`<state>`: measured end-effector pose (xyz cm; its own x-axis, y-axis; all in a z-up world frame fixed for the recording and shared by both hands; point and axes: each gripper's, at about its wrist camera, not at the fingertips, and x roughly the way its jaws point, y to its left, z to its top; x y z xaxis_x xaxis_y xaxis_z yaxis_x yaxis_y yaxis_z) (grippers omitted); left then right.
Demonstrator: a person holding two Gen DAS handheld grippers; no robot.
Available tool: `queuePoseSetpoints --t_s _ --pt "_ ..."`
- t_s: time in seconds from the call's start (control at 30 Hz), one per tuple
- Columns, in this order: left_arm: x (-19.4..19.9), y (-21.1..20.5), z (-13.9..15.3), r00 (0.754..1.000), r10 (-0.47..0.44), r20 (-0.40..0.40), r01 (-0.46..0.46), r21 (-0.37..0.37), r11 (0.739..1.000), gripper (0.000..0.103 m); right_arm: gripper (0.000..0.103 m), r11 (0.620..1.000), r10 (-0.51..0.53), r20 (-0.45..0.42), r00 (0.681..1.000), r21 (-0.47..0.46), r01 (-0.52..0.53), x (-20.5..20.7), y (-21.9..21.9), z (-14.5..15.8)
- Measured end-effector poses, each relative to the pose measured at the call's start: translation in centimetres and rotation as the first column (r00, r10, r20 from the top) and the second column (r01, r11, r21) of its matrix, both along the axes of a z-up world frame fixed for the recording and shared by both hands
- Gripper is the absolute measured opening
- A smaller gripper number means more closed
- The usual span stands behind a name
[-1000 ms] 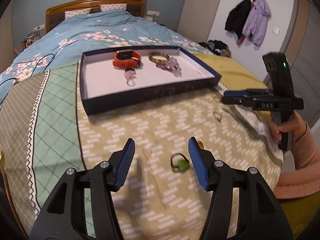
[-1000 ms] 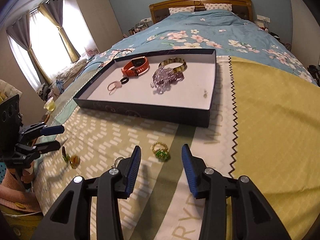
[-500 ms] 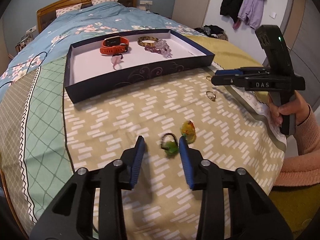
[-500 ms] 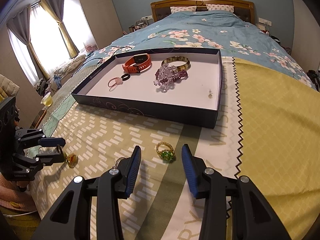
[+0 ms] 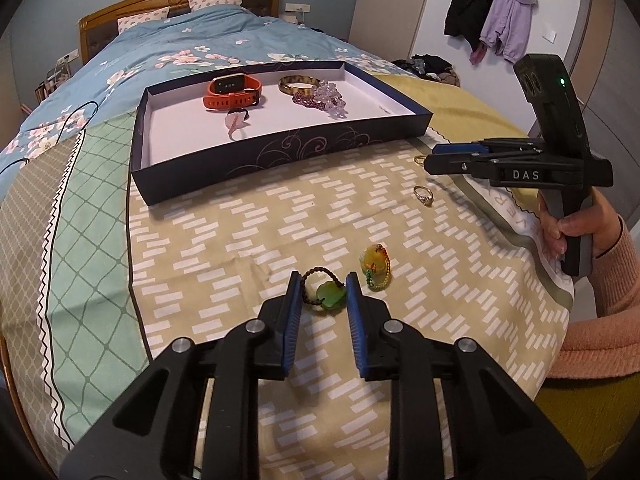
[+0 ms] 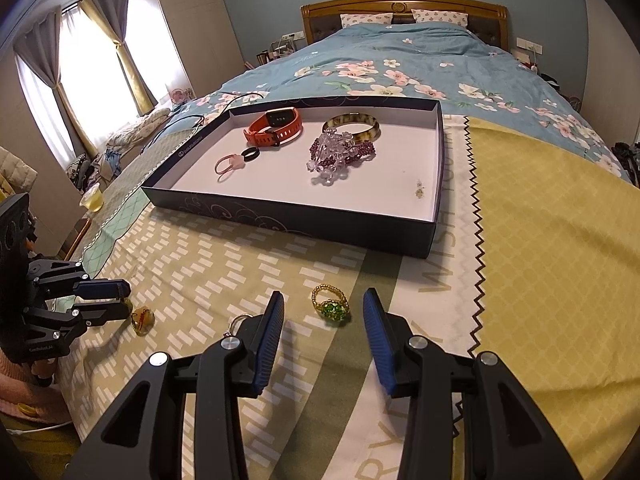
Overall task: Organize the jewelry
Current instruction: 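Grasp the gold ring with green stone with the right tool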
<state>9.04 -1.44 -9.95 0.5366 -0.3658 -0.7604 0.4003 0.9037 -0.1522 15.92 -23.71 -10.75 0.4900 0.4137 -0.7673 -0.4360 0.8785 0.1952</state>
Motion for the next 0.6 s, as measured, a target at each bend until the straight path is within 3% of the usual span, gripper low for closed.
queuePoseSetpoints --t_s 0.23,0.37,0.6 --pt "0.61 0.40 0.02 1.000 0.027 -0.003 -0.027 -0.015 1.000 0.022 0.031 0.999 0.007 0.005 1.000 -0.031 -0.007 -0.13 0.61 -0.10" --pt "0.80 0.61 0.02 0.999 0.039 -0.001 -0.039 -0.018 0.999 0.022 0.014 0.999 -0.006 0.007 1.000 -0.045 0.006 0.01 0.61 -0.16" --pt "0.91 0.97 0.16 0.999 0.053 0.005 -0.052 -0.026 0.998 0.022 0.011 0.999 -0.004 0.024 1.000 -0.043 0.005 -0.19 0.62 0.07"
